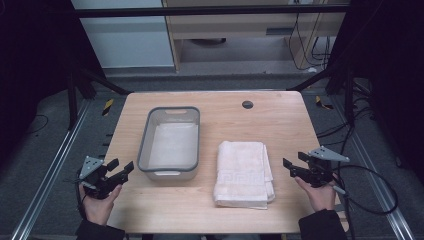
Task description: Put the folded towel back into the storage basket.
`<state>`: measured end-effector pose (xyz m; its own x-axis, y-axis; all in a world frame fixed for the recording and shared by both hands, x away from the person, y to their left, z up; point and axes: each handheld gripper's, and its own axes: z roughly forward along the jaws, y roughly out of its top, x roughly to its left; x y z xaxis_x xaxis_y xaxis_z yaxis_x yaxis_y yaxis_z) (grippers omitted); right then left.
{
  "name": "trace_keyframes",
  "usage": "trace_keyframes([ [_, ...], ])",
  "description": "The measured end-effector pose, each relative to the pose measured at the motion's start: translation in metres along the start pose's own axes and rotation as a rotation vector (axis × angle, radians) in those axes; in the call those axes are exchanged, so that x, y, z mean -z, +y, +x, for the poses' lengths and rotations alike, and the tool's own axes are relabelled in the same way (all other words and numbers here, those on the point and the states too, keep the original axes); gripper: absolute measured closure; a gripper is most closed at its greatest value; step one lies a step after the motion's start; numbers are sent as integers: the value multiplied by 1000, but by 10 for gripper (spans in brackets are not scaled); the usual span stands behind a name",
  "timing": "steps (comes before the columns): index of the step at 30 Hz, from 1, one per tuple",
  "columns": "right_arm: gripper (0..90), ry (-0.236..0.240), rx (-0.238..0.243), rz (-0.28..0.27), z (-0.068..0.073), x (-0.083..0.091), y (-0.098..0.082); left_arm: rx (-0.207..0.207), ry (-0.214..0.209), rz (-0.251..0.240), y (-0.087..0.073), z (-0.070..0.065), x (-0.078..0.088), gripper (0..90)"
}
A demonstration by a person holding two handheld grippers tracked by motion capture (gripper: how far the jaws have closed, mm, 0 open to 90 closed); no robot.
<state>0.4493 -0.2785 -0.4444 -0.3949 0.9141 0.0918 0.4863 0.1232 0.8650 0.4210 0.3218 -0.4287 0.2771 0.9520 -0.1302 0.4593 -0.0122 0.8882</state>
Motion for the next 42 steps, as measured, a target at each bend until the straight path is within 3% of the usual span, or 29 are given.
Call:
trace_keyframes([
  [14,349,2,5,-22,-1,3,16,-24,-21,-13,18,-11,-2,391],
  [25,353,22,17,-33,2,4,29,-72,-65,-21,32,-37,-11,384],
  [42,348,52,4,-36,8,-7,41,-126,-130,-23,41,-74,-26,380],
])
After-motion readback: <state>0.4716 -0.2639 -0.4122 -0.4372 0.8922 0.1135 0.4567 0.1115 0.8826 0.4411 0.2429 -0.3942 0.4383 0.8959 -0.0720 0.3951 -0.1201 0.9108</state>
